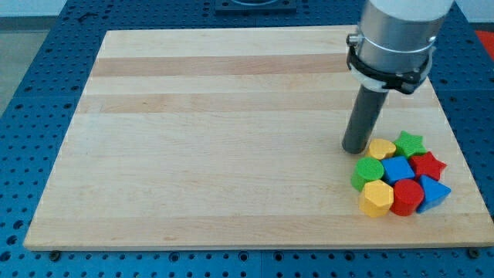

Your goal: Separate the red star and the blue triangle

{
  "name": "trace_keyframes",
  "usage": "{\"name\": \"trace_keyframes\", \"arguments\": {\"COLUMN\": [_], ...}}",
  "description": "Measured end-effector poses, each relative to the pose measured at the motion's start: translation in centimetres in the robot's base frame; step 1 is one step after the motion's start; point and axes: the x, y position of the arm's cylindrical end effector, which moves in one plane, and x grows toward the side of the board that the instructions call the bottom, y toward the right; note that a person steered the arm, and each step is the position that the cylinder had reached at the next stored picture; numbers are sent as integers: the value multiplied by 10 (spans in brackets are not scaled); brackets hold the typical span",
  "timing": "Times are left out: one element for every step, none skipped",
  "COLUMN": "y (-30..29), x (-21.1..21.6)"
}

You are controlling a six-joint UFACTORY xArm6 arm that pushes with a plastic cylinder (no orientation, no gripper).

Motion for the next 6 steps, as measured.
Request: {"name": "trace_keyframes", "arguments": {"y": [-4, 45, 129, 207, 210, 199], "x": [-49, -74, -74, -55, -34, 24]}}
